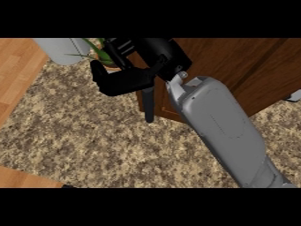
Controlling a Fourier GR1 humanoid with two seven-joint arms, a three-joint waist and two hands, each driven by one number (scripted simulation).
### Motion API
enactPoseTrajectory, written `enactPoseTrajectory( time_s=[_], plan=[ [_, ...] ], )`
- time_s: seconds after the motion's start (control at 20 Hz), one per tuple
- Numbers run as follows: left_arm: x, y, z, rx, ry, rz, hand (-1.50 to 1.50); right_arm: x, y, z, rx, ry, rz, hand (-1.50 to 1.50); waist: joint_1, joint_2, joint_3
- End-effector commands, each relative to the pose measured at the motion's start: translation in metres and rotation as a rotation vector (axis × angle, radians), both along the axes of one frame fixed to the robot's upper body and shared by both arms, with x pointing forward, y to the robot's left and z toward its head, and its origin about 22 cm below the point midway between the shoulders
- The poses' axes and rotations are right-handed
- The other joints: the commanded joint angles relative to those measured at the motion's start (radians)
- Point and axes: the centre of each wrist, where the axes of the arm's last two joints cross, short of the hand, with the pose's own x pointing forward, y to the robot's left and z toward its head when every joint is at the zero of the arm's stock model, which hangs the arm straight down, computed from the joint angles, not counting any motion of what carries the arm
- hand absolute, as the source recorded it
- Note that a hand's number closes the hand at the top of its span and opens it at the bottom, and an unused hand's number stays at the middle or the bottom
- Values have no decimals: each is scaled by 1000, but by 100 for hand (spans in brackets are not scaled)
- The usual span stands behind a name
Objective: Pick up the wine, place it into the cabinet and close the cabinet
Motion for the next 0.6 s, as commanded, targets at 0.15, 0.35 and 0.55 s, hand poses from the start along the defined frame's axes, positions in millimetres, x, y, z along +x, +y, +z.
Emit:
enactPoseTrajectory(
  time_s=[0.15,0.35,0.55],
  plan=[
    [-5,4,-7,-2,21,29,150,49,-59,-24,11,95,-230,150,-32,56,11],
    [-3,0,-4,-2,0,20,150,52,-63,-29,-1,81,-199,150,-44,59,12],
    [0,1,-4,0,-11,35,150,53,-61,-38,16,74,-173,150,-58,61,11]
  ],
)
